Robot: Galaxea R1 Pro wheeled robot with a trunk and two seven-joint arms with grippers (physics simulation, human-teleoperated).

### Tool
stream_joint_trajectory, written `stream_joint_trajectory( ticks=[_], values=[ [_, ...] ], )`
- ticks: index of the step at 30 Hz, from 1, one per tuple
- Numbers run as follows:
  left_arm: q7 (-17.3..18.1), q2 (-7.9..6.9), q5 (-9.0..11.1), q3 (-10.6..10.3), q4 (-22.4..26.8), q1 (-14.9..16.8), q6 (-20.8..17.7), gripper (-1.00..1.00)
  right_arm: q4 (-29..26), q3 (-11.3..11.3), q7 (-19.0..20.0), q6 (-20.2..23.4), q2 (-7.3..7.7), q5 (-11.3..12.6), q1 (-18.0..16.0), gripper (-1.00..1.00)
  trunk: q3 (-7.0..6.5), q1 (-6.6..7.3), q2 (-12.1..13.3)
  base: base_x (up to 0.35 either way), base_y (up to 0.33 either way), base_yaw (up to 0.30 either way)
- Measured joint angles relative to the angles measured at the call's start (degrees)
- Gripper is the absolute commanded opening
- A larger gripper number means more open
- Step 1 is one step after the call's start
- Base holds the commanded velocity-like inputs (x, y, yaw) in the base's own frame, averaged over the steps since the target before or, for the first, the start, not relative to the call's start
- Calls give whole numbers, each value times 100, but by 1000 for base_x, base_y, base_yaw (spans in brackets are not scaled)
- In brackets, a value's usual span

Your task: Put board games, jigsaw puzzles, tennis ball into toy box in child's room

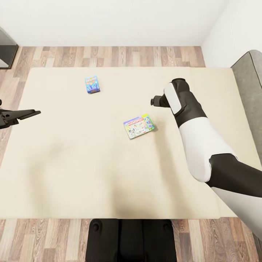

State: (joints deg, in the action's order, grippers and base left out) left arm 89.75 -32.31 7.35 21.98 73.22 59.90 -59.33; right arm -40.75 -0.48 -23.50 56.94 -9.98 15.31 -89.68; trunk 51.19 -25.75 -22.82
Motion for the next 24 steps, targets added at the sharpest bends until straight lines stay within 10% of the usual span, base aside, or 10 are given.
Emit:
stream_joint_trajectory(
  ticks=[24],
  values=[
    [0, -142, -7, 0, 0, 374, -2, 100, -3, 5, 3, 1, 0, 0, -96, 100, 227, 0, 0, 0, 0, 0]
  ],
)
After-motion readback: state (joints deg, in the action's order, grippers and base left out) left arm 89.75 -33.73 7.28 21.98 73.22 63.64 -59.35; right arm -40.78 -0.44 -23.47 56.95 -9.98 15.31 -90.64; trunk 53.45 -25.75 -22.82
